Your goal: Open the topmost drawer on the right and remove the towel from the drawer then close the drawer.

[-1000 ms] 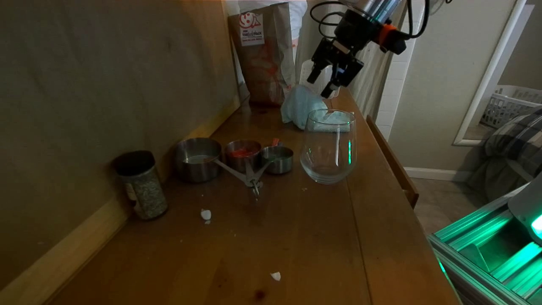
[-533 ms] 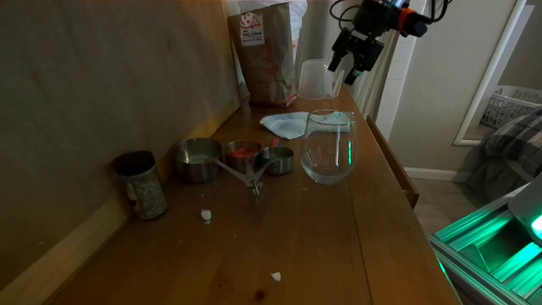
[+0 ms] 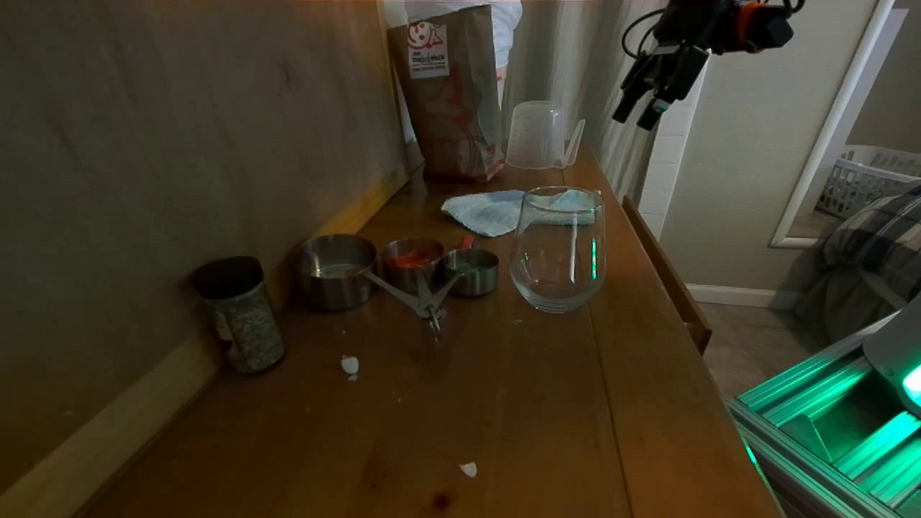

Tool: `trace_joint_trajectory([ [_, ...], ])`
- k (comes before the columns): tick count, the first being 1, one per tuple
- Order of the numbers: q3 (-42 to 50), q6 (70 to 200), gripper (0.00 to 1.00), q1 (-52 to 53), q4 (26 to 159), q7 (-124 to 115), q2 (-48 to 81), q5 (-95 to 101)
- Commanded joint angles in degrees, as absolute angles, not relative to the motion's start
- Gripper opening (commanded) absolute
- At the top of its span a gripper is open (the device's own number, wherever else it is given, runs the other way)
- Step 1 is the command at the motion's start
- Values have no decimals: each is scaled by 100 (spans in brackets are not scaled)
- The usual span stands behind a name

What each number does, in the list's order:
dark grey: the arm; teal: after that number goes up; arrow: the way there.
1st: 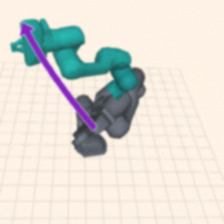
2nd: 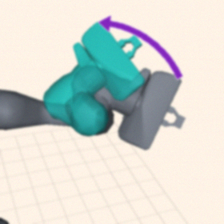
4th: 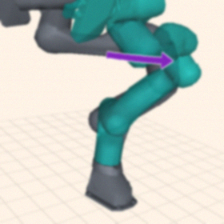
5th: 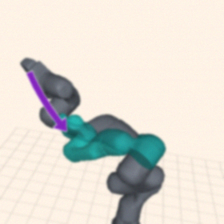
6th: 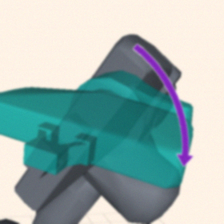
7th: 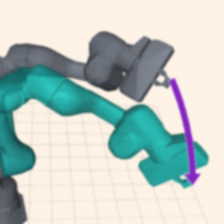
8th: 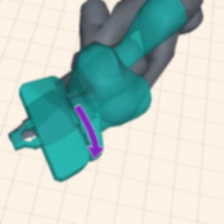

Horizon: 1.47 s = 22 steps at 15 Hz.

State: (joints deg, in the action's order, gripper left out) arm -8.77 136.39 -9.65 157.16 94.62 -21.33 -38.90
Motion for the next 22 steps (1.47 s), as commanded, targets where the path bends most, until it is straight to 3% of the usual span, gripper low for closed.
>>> trace_joint_trajectory([
  [1,-860,13054,100,-1622,15717,9256,-2234,-3448],
  [8,-847,13026,100,-1898,15725,9465,-2133,-3498],
  [10,-13,13303,100,-1269,15717,9227,-1974,-3040],
  [11,-353,13351,100,-1768,15728,9496,-1898,-3236],
  [20,94,14426,100,-2010,15746,10029,-835,-3349],
  [22,757,14651,100,-1468,15754,10100,-518,-3250],
])
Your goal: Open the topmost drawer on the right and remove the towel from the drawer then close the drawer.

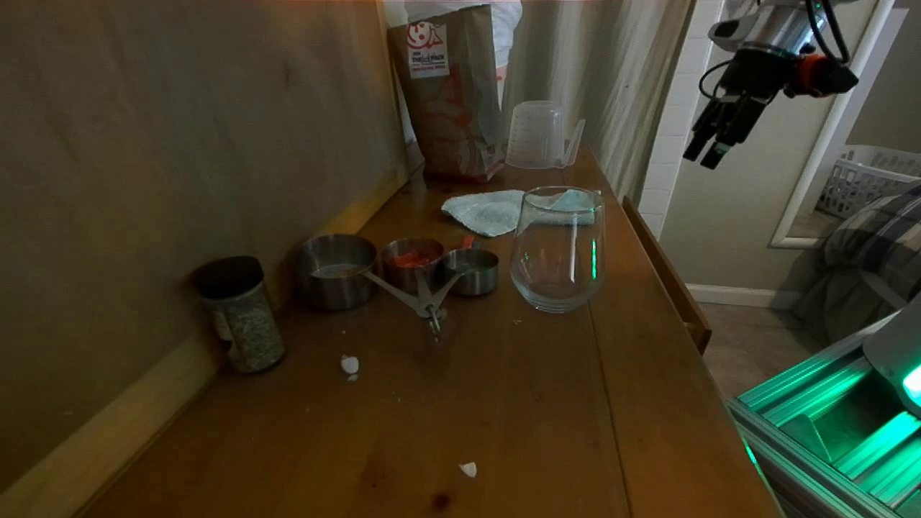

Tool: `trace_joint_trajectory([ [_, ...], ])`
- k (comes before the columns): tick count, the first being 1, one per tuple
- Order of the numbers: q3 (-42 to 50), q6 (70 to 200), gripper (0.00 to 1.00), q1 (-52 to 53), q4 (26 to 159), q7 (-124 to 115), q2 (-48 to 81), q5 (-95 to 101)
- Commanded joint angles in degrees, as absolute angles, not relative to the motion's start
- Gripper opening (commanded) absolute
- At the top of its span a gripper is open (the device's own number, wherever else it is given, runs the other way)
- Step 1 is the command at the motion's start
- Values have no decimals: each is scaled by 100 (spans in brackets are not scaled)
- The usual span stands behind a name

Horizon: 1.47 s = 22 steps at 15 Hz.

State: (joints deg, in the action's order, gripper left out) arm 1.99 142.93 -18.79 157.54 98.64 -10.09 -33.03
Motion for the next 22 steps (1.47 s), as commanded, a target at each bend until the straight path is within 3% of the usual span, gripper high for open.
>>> trace_joint_trajectory([
  [1,884,14680,100,-1382,15729,10202,-397,-3328],
  [2,985,14733,100,-1331,15695,10302,-243,-3360],
  [3,1062,14800,92,-1302,15667,10430,-100,-3384],
  [4,1106,14843,74,-1279,15631,10565,24,-3467],
  [14,715,15162,4,-1403,15000,11863,1301,-4913],
  [22,425,15512,1,-1445,14330,12439,2425,-5385],
])
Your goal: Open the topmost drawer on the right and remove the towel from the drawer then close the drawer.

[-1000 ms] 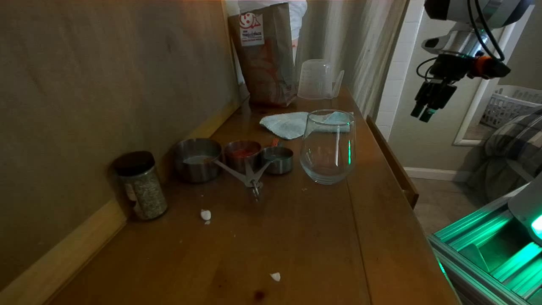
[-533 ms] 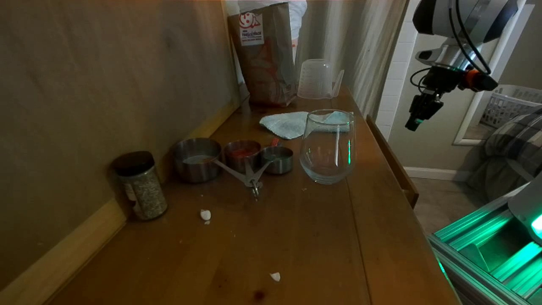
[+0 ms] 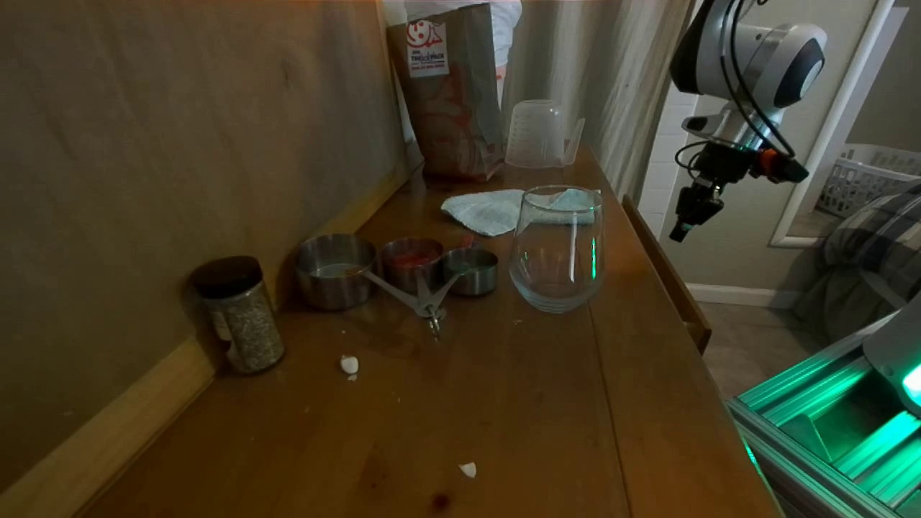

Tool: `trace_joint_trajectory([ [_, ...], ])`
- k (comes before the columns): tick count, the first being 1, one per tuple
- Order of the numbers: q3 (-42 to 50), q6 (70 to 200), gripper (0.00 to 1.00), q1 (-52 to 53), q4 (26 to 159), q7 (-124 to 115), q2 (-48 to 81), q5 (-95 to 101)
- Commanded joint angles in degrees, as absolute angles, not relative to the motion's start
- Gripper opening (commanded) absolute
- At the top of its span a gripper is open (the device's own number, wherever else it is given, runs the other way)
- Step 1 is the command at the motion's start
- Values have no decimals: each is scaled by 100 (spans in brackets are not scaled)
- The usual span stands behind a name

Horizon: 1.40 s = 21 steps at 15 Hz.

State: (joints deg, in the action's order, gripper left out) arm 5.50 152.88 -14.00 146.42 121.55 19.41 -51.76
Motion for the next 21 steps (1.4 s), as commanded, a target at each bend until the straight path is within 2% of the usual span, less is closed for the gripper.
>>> trace_joint_trajectory([
  [1,388,15552,1,-1455,14260,12462,2541,-5397],
  [6,122,15664,1,-1591,13905,12550,3063,-5572],
  [16,-681,14776,0,-2532,13335,13259,3537,-7199],
  [21,-235,14007,0,-1925,12994,13568,3748,-8031],
])
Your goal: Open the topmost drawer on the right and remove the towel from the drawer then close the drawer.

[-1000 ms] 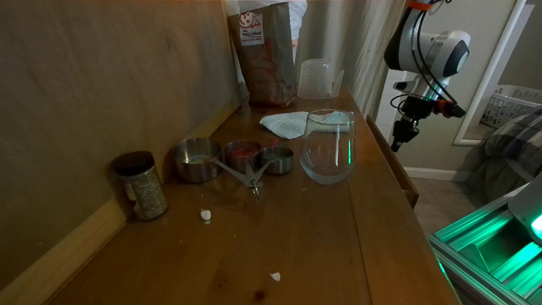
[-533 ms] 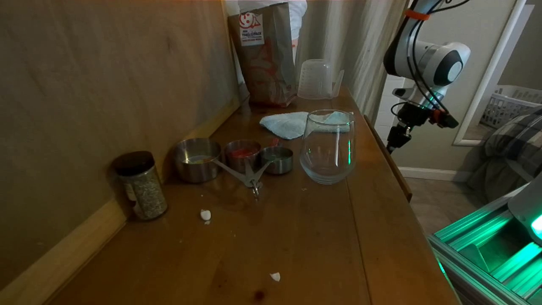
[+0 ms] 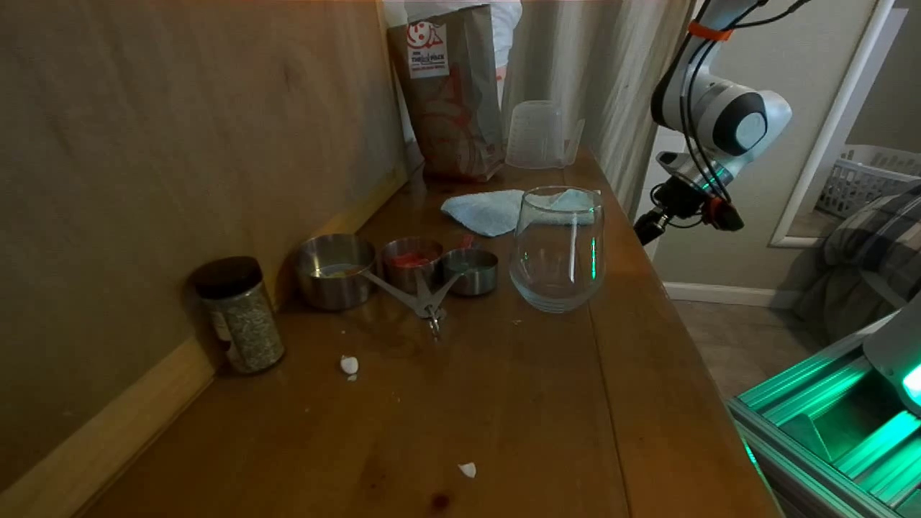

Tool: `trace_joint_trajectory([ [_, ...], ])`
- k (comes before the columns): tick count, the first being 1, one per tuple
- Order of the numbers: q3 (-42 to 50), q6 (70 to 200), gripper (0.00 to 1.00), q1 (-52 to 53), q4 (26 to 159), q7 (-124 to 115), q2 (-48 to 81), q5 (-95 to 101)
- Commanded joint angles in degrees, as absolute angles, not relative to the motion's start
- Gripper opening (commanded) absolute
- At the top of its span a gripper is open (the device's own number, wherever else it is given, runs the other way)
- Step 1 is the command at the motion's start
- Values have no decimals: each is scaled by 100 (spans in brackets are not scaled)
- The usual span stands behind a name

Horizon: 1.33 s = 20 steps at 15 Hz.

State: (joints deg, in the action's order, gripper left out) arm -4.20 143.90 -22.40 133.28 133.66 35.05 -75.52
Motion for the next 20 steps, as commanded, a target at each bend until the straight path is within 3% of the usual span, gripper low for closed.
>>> trace_joint_trajectory([
  [1,-179,13852,0,-1855,12937,13555,3821,-8106],
  [11,244,12850,0,-1394,12589,13594,4169,-8640],
  [17,624,12886,1,-1254,12741,13453,3906,-8421],
  [18,718,12909,26,-1246,12824,13428,3781,-8362],
  [20,971,13050,33,-1181,12999,13374,3502,-8103],
])
